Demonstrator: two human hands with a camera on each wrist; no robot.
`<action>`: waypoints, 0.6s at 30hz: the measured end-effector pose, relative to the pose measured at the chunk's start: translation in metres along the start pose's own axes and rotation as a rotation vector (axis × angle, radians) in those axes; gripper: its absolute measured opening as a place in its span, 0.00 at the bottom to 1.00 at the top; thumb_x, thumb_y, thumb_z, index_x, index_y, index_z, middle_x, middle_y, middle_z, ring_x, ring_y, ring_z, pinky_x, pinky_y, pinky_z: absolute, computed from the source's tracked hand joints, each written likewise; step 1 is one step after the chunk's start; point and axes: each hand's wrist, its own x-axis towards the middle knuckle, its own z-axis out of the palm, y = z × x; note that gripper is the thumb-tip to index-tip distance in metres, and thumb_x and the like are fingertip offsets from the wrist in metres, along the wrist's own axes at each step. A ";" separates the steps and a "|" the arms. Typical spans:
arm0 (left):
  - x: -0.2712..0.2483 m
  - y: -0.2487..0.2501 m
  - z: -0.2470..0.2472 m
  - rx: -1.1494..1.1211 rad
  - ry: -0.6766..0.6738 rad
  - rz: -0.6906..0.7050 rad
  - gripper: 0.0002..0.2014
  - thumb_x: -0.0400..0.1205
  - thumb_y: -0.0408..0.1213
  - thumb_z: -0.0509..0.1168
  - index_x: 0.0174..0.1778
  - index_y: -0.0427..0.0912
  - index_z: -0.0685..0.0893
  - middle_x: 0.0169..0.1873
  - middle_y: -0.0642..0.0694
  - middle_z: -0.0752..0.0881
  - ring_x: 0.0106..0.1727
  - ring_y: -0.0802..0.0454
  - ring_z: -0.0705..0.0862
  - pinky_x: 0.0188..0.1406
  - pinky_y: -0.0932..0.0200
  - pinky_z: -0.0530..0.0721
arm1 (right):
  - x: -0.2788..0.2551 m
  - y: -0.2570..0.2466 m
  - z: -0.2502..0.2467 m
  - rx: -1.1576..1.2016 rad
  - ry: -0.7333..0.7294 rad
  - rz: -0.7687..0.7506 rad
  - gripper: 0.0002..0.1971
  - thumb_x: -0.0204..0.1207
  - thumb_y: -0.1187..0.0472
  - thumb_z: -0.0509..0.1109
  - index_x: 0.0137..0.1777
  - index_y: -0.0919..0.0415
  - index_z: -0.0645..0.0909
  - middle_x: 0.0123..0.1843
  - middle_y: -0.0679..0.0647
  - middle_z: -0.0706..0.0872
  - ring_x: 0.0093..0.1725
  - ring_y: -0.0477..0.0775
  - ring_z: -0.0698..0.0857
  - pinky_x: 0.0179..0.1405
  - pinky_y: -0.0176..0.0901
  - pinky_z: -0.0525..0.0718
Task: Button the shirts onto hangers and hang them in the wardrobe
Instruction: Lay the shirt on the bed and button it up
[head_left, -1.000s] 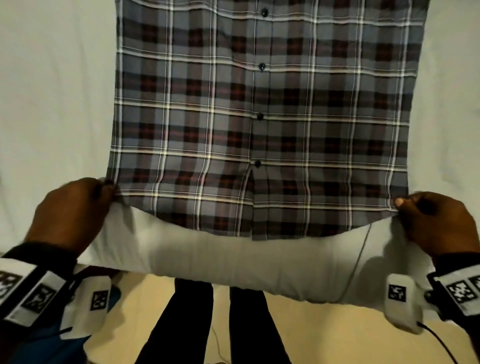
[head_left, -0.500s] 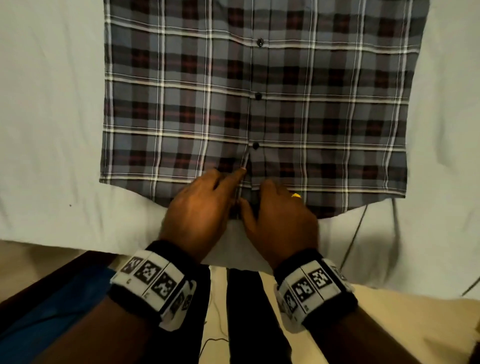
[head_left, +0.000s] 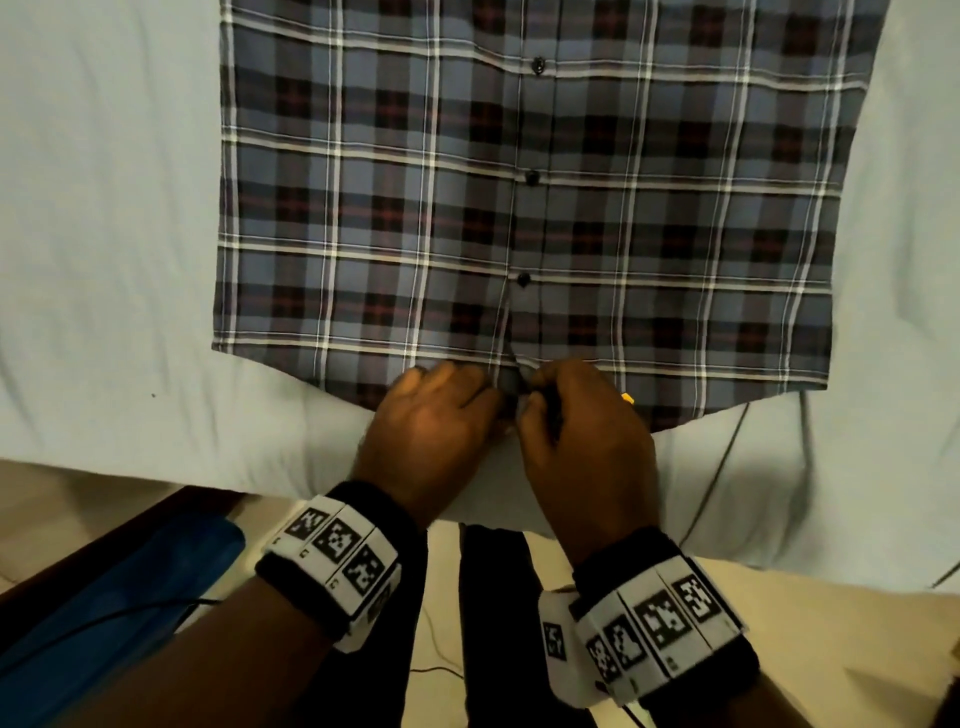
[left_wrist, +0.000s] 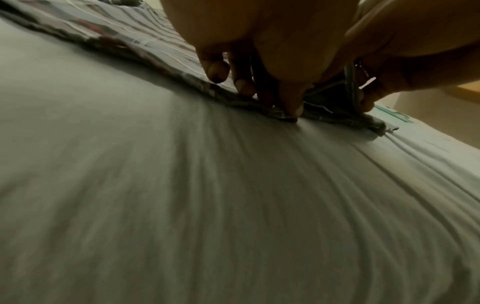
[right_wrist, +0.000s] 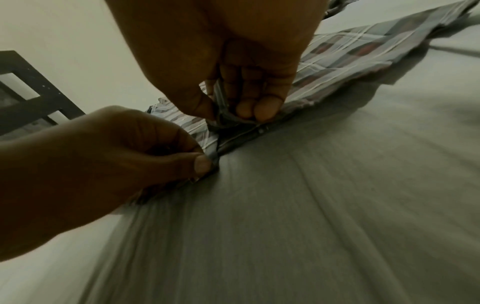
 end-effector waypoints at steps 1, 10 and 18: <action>-0.001 0.002 0.002 -0.016 -0.005 0.016 0.13 0.83 0.43 0.61 0.50 0.41 0.89 0.48 0.41 0.88 0.47 0.40 0.86 0.46 0.47 0.81 | -0.002 0.001 0.001 0.008 -0.008 -0.016 0.06 0.80 0.60 0.65 0.50 0.59 0.83 0.42 0.52 0.85 0.39 0.53 0.83 0.37 0.45 0.83; -0.006 -0.015 -0.004 -0.235 -0.017 0.092 0.12 0.84 0.37 0.64 0.54 0.38 0.91 0.50 0.39 0.89 0.51 0.39 0.88 0.51 0.45 0.87 | -0.016 0.022 0.018 -0.113 -0.222 -0.134 0.19 0.83 0.55 0.58 0.63 0.62 0.86 0.53 0.56 0.87 0.47 0.56 0.86 0.46 0.46 0.86; 0.027 -0.002 -0.013 0.095 -0.141 -0.165 0.39 0.81 0.60 0.62 0.89 0.59 0.58 0.90 0.43 0.49 0.89 0.34 0.48 0.82 0.24 0.55 | -0.011 0.017 -0.001 -0.323 -0.556 -0.191 0.20 0.82 0.54 0.54 0.69 0.55 0.81 0.63 0.55 0.81 0.42 0.60 0.86 0.38 0.54 0.87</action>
